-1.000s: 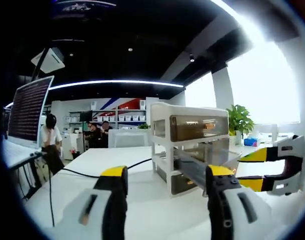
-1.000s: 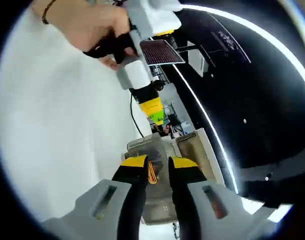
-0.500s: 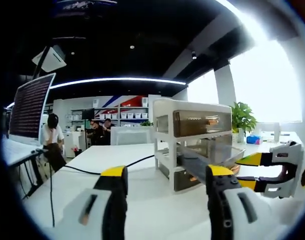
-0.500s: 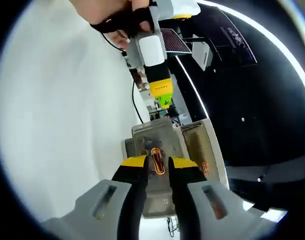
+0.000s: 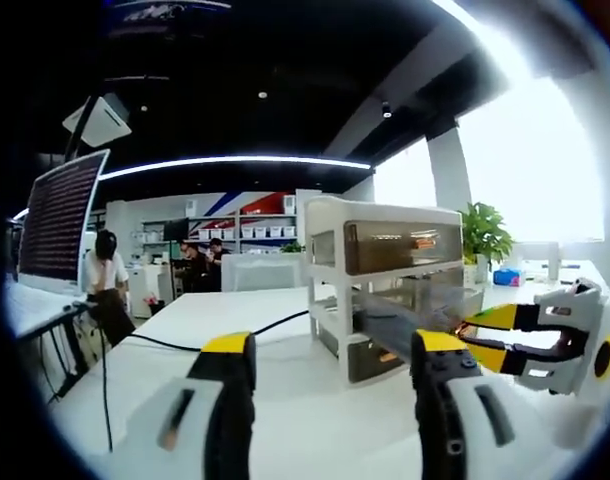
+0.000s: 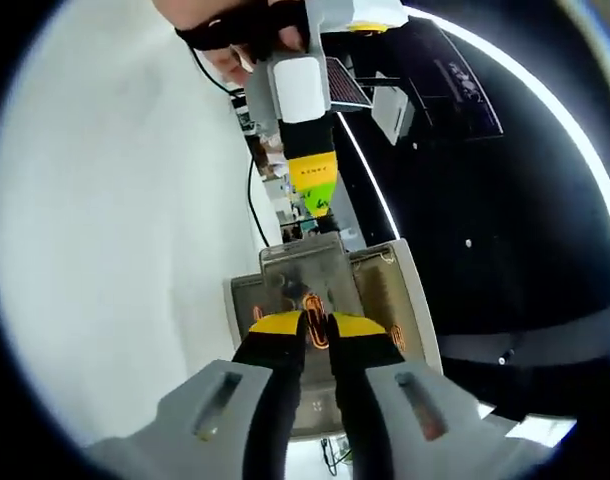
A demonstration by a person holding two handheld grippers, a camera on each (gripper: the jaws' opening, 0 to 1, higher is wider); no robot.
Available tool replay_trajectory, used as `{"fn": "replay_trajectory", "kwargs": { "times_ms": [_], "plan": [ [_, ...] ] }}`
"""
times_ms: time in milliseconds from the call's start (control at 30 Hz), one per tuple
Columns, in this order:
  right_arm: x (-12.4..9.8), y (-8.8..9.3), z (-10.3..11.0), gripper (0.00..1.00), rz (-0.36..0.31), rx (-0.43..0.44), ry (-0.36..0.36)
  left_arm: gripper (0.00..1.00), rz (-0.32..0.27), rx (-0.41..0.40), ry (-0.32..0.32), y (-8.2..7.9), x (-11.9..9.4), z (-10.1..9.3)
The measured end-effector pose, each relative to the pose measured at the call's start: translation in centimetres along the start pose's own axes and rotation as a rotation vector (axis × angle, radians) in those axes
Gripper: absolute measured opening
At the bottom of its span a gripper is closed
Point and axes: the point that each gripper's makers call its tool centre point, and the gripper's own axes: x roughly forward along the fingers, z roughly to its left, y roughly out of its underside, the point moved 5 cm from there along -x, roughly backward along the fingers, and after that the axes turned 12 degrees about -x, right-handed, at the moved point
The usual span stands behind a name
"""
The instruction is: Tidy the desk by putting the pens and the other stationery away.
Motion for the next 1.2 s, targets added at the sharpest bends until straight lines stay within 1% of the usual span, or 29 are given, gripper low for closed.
{"fn": "replay_trajectory", "kwargs": {
  "times_ms": [33,67,100,133,233,333,467,567,767,900,1000,1200],
  "plan": [
    [0.2,0.2,0.2,0.13,0.007,0.028,-0.009,0.64,-0.002,0.006,-0.003,0.0,0.0,-0.1],
    [0.5,0.4,0.4,0.13,0.018,0.088,-0.017,0.64,-0.007,0.007,0.000,-0.1,-0.1,-0.1],
    [0.8,0.6,0.7,0.14,0.026,0.132,-0.025,0.64,-0.016,-0.006,0.020,-0.2,-0.1,-0.3],
    [0.9,0.4,0.4,0.14,0.010,0.140,0.000,0.64,-0.025,-0.023,0.034,-0.3,-0.1,-0.5],
    [1.3,0.4,0.7,0.14,0.005,0.171,0.024,0.64,-0.017,-0.027,0.032,-0.1,-0.1,-0.6],
    [1.7,0.3,0.6,0.14,-0.019,0.158,0.056,0.64,-0.018,-0.023,0.027,-0.2,-0.1,-0.5],
    [2.3,0.6,0.5,0.14,-0.004,0.164,0.067,0.64,-0.012,-0.030,0.024,-0.1,-0.1,-0.4],
    [2.8,1.0,0.8,0.14,0.008,0.166,0.068,0.64,-0.005,-0.035,0.024,0.1,-0.1,-0.3],
    [3.8,1.3,0.7,0.14,0.011,0.158,0.091,0.64,-0.006,-0.038,0.023,0.1,0.0,-0.2],
    [4.7,1.5,0.6,0.14,0.006,0.176,0.117,0.64,-0.002,-0.053,0.023,0.1,0.0,0.0],
    [5.5,1.6,0.6,0.14,0.011,0.157,0.117,0.63,-0.001,-0.057,0.018,0.2,0.0,0.1],
    [6.7,2.2,0.6,0.14,0.019,0.166,0.122,0.63,0.001,-0.056,0.034,0.2,0.1,-0.2]
  ]
}}
